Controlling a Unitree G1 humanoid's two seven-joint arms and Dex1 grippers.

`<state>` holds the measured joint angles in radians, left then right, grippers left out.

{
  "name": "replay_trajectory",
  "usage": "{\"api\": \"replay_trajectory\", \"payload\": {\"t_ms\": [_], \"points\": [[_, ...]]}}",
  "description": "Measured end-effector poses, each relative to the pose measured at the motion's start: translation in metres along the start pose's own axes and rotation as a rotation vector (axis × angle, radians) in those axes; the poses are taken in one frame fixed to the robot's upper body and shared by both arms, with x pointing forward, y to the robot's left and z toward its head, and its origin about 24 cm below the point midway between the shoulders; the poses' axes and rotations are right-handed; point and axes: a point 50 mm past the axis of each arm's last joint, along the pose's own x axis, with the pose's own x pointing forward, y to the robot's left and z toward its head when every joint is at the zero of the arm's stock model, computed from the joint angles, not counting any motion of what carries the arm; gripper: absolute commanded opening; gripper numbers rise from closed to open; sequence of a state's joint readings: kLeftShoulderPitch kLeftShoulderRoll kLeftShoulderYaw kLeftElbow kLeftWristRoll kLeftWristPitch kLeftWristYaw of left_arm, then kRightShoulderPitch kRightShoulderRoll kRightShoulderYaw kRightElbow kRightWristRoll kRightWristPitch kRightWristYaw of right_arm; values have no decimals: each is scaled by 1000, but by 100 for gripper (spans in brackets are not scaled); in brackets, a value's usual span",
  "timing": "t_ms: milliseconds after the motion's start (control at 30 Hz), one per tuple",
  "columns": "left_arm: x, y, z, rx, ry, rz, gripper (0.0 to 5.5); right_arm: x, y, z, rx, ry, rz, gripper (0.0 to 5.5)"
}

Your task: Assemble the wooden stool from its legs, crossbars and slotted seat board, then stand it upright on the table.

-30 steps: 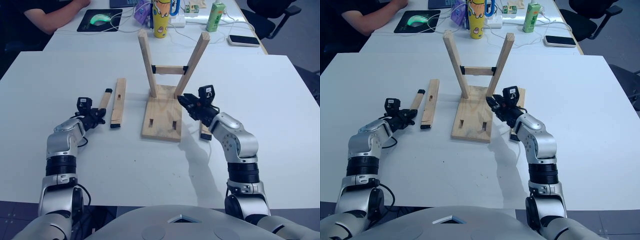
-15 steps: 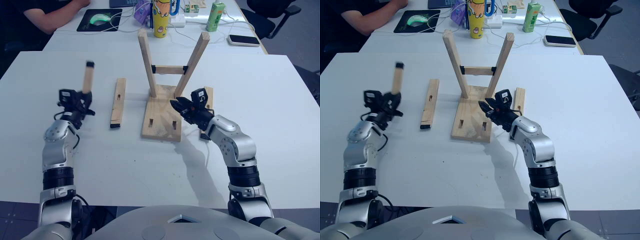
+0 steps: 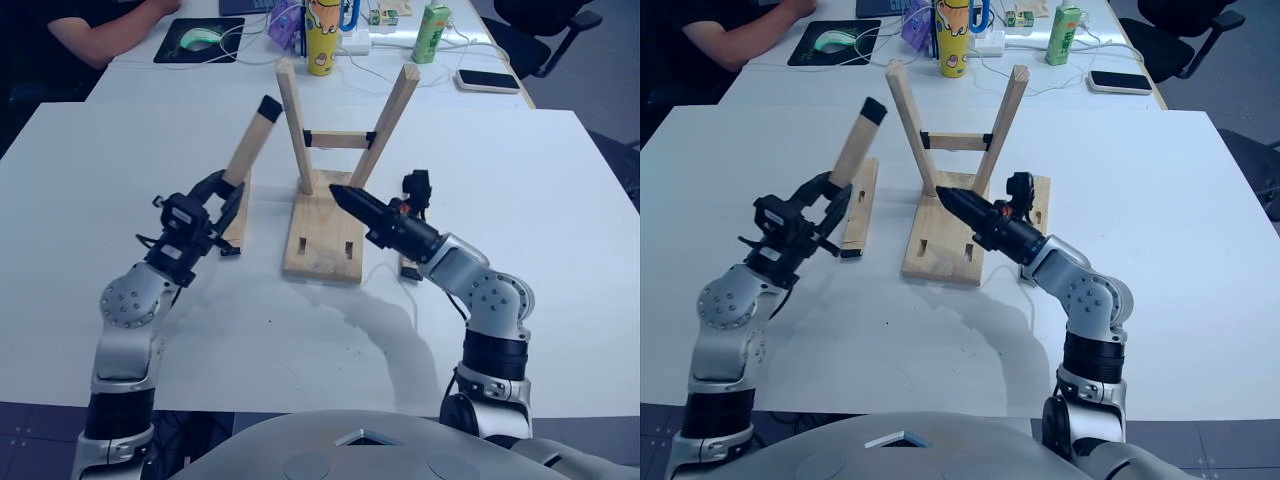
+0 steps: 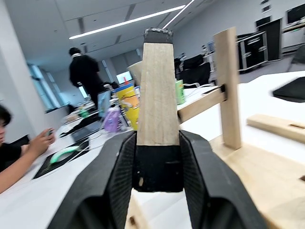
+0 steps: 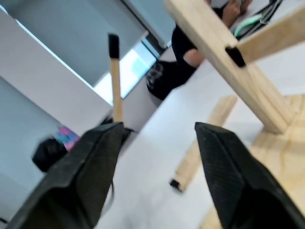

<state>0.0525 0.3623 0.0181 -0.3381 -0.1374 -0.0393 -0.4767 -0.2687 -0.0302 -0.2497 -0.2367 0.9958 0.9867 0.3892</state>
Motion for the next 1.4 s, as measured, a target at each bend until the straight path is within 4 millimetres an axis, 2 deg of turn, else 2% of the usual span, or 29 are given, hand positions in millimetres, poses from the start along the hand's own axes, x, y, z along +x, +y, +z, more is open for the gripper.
{"api": "replay_trajectory", "payload": {"t_ms": [167, 333, 567, 1133, 1333, 1367, 1400], "points": [[8, -17, -1, -47, -7, -59, 134, 13, 10, 2, 68, -43, 41, 300], [13, -29, -3, -110, -1, -113, 134, 21, 11, 5, 92, -72, 48, 300], [14, -36, -4, -146, 6, -161, 134, 28, 13, 10, 94, -94, 68, 300], [14, -41, -3, -168, 9, -208, 134, 29, 9, 10, 110, -103, 46, 44], [14, -42, -4, -152, 12, -201, 134, 29, 7, 10, 90, -95, 24, 41], [15, -43, -5, -155, 15, -198, 171, 29, 6, 10, 89, -94, 17, 41], [15, -43, -6, -160, 17, -194, 180, 29, 6, 9, 88, -94, 12, 41]]}}
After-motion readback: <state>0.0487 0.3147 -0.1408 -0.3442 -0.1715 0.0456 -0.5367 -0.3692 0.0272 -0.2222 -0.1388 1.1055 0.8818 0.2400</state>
